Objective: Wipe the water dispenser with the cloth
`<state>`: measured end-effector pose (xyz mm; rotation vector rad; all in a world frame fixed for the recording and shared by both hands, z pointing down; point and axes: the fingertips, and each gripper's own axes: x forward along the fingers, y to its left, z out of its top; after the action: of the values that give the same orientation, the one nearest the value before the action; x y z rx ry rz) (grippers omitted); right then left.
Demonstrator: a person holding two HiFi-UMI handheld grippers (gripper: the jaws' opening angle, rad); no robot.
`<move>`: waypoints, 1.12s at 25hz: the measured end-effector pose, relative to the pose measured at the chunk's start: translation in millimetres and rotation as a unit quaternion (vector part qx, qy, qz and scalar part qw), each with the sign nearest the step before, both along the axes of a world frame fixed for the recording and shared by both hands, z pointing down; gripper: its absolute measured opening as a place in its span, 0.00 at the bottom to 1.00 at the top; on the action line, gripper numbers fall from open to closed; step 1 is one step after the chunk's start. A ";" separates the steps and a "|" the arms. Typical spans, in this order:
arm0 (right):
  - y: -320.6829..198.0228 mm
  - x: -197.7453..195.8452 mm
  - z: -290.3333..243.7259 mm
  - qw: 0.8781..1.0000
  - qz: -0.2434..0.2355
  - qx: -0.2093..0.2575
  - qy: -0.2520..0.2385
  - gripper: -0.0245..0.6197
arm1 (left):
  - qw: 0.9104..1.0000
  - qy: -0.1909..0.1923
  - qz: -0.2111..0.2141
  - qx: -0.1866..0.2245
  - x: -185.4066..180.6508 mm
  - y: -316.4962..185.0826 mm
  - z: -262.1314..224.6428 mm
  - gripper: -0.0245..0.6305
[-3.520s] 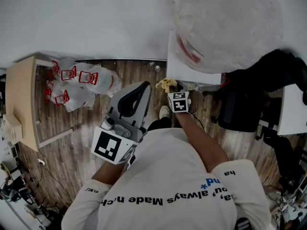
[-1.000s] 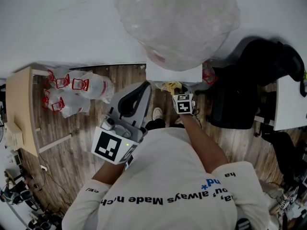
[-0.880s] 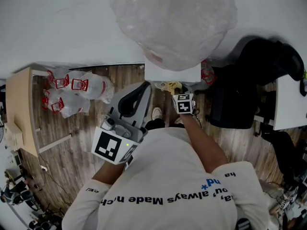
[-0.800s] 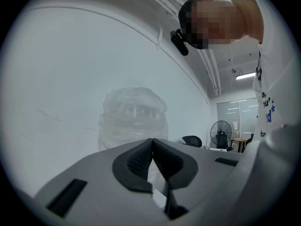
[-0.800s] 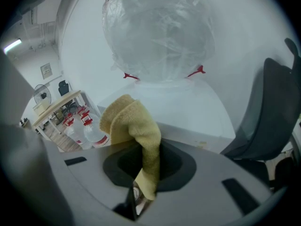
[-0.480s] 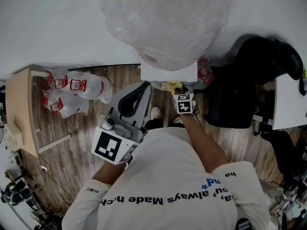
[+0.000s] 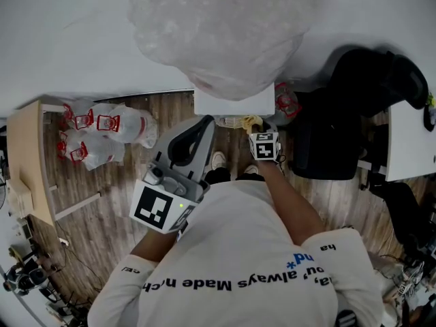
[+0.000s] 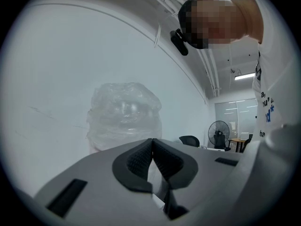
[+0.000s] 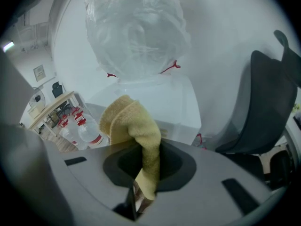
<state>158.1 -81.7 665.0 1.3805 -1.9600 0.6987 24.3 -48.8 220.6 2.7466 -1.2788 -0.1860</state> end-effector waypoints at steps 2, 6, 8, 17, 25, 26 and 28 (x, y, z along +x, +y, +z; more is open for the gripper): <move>0.0 3.5 0.5 1.000 0.003 -0.002 -0.002 0.13 | 1.000 0.000 0.001 0.000 2.2 -0.3 0.0 0.07; -0.5 10.1 0.8 1.000 0.011 -0.004 -0.003 0.13 | 1.000 0.000 0.004 0.001 4.8 -1.2 -1.5 0.07; -2.0 16.3 3.3 1.000 0.014 0.002 0.002 0.13 | 1.000 0.000 0.004 0.002 5.5 -0.7 -2.0 0.07; -1.0 37.5 8.6 0.999 0.031 -0.006 0.009 0.13 | 1.000 0.001 0.006 0.001 8.6 -1.5 -1.7 0.07; -3.8 68.2 10.5 0.996 0.084 -0.016 0.000 0.13 | 1.000 0.004 0.009 0.002 7.7 -0.5 -1.2 0.07; -3.6 70.3 10.2 0.996 0.086 -0.016 0.002 0.13 | 1.000 0.004 0.009 0.002 7.1 -0.2 -1.2 0.07; -2.2 73.7 9.9 0.996 0.092 -0.014 0.004 0.13 | 1.000 0.005 0.009 0.002 6.3 1.0 -1.9 0.07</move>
<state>231.8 -83.9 674.9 1.5562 -1.8261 0.8015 30.5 -47.8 218.7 2.7571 -1.2526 -0.2000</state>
